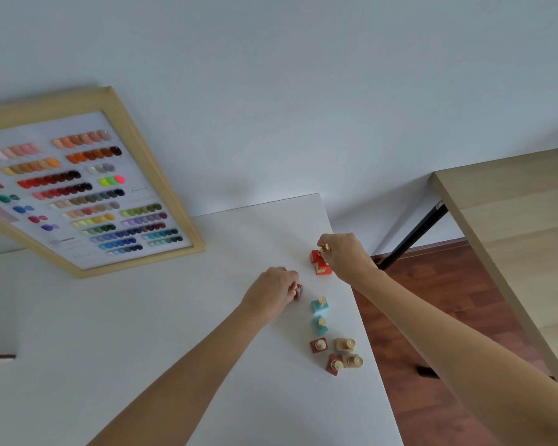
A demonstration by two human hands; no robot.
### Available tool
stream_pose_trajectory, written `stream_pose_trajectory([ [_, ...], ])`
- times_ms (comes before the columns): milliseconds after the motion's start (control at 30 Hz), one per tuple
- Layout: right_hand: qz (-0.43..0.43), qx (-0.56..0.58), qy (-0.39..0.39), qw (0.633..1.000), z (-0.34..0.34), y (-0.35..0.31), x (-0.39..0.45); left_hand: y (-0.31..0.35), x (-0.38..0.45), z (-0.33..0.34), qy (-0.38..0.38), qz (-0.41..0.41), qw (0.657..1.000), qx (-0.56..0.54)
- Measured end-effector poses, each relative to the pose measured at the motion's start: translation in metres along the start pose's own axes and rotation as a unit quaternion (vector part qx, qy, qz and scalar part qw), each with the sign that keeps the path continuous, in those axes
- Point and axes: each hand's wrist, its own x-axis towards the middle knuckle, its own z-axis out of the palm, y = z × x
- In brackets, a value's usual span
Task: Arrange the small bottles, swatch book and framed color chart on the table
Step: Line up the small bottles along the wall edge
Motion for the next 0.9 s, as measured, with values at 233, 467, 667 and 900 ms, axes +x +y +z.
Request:
stream_pose_trajectory([
  [233, 0.014, 0.014, 0.037, 0.999, -0.018, -0.004, 0.053, -0.024, 0.073, -0.056, -0.008, 0.026, 1.000, 0.001],
  [467, 0.018, 0.005, 0.044, 0.999, -0.024, -0.010, 0.105, -0.036, 0.133, -0.074, -0.052, 0.064, 0.996, 0.039],
  [667, 0.014, -0.002, 0.047, 0.999, -0.019, -0.009, 0.128, -0.041, 0.159, -0.079, -0.096, 0.092, 0.988, 0.082],
  [900, -0.017, 0.048, 0.042, 0.998, -0.017, 0.002, 0.124, -0.055, 0.165, -0.069, -0.050, 0.092, 0.993, 0.045],
])
